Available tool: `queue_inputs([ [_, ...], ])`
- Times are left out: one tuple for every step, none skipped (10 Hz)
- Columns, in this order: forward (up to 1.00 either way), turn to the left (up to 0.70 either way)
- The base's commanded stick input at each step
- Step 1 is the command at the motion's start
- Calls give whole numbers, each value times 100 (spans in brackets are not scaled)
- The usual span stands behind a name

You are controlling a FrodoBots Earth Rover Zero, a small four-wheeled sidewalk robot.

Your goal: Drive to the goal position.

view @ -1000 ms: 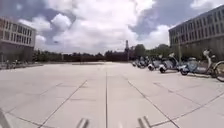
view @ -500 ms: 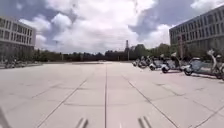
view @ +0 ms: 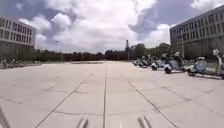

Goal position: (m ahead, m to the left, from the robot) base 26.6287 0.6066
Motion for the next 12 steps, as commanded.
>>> queue_inputs([
  [50,0],
  [50,0],
  [50,0],
  [50,0],
  [50,0],
  [50,0],
  [50,0],
  [50,0],
  [50,0],
  [50,0],
  [50,0],
  [50,0],
])
